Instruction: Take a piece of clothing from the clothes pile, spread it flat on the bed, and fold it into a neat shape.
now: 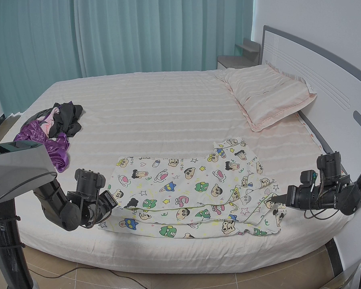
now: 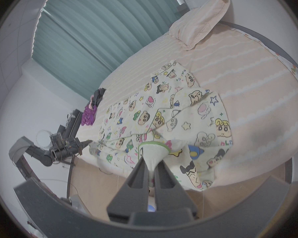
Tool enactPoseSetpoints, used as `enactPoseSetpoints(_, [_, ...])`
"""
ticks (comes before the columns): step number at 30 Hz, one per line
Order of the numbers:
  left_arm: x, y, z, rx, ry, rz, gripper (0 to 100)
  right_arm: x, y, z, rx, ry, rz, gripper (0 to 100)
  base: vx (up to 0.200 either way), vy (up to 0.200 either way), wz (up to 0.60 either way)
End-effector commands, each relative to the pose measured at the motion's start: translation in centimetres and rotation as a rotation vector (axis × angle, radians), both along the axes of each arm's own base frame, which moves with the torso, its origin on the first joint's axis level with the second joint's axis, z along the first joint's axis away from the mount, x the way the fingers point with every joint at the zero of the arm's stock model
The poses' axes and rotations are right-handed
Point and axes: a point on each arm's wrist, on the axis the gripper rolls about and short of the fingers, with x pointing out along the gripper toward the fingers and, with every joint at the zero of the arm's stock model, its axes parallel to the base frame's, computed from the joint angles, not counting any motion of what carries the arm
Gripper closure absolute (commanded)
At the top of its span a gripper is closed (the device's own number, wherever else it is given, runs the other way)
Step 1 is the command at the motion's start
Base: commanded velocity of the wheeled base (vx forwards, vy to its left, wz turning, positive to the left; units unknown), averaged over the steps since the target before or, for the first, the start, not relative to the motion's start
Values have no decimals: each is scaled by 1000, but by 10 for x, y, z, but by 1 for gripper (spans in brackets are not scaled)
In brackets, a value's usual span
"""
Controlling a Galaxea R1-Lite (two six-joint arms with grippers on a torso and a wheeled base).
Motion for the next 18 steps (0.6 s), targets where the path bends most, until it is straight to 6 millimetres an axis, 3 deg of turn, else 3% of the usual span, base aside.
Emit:
enactPoseSetpoints(1, [14,-1,-13,-11,10,18,100,17,1,-10,14,13,-38,100,0,0,0])
enactPoseSetpoints(18, [39,5,-13,-111,-50,128,100,46,-3,-25,-4,7,-122,100,0,0,0])
